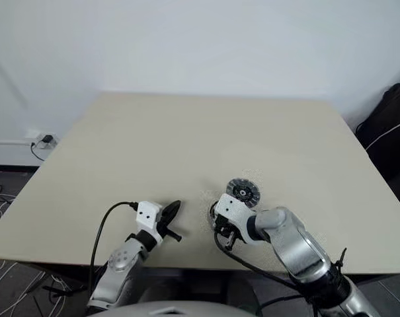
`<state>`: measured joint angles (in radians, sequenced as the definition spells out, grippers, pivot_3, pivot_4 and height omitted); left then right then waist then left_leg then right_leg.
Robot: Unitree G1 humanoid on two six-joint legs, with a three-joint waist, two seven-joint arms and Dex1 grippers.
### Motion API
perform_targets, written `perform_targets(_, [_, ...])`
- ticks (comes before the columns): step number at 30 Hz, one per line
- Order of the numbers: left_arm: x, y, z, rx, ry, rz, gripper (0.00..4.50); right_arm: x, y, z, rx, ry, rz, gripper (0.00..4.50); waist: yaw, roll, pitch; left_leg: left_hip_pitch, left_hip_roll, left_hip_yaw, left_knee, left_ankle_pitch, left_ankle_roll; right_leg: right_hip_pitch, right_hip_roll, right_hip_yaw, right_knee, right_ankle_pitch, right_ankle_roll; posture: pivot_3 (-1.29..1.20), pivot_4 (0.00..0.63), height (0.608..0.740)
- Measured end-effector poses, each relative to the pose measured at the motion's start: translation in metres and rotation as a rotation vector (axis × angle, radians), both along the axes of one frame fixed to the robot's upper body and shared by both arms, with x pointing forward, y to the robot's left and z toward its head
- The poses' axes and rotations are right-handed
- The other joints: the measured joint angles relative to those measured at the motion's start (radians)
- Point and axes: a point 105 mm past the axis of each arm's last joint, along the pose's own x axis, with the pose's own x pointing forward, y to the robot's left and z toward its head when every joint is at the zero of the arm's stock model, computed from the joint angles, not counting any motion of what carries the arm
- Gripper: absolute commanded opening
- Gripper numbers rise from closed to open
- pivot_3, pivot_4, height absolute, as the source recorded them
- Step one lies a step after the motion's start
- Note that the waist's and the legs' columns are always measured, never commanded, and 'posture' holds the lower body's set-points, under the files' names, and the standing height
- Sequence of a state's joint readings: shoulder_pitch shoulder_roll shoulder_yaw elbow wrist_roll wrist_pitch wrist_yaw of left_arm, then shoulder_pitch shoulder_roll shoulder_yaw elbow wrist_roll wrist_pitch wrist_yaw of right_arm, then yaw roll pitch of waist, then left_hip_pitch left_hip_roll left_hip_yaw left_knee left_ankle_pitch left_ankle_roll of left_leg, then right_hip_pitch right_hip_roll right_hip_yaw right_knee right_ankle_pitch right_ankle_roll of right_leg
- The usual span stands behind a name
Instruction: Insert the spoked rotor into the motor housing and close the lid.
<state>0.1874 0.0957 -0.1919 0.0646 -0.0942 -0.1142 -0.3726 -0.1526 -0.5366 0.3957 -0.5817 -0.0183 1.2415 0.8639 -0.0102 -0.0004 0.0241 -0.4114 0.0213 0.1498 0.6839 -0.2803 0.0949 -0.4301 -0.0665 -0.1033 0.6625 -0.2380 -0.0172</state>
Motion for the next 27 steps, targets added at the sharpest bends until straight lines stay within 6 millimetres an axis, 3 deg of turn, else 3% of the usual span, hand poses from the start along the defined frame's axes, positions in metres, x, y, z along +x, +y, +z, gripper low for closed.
perform_targets(5, [0.0, -0.002, -0.001, 0.0, 0.006, -0.008, 0.0, 0.006, 0.006, 0.006, 0.098, 0.082, -0.229, 0.09, -0.001, 0.001, 0.0, 0.0, 0.0, 0.0, 0.0, 0.0, -0.001, 0.0, 0.001, 0.0, 0.001, 0.0, 0.0, 0.0, 0.0, 0.74])
perform_targets(10, [0.0, -0.003, -0.003, 0.0, 0.021, -0.019, 0.0, 0.018, 0.021, 0.01, 0.149, 0.101, -0.353, 0.09, -0.002, 0.001, 0.0, 0.0, 0.0, 0.0, 0.0, 0.002, -0.004, 0.0, 0.001, 0.0, 0.0, 0.0, 0.0, 0.0, 0.0, 0.74])
perform_targets(19, [-0.001, -0.005, -0.004, -0.001, 0.026, -0.027, 0.0, 0.023, 0.043, 0.015, 0.187, 0.103, -0.337, 2.95, -0.007, 0.002, 0.0, 0.0, 0.0, 0.0, 0.0, 0.002, -0.004, 0.0, 0.001, 0.0, 0.0, 0.0, 0.0, 0.0, 0.0, 0.74])
perform_targets(24, [-0.001, -0.004, -0.005, 0.0, 0.029, -0.026, 0.0, 0.033, 0.054, 0.04, 0.242, 0.005, -0.22, 2.95, -0.012, 0.002, 0.0, 0.0, 0.0, 0.0, 0.0, 0.001, -0.001, 0.0, 0.001, -0.001, 0.0, 0.001, 0.001, 0.0, 0.0, 0.74])
perform_targets(27, [-0.002, -0.004, -0.005, 0.001, 0.03, -0.024, 0.0, 0.032, 0.048, 0.046, 0.176, -0.087, -0.082, 2.95, -0.01, 0.002, 0.0, 0.0, -0.001, 0.0, 0.0, 0.0, 0.0, 0.001, 0.0, -0.001, -0.002, 0.001, 0.001, 0.0, 0.0, 0.74])
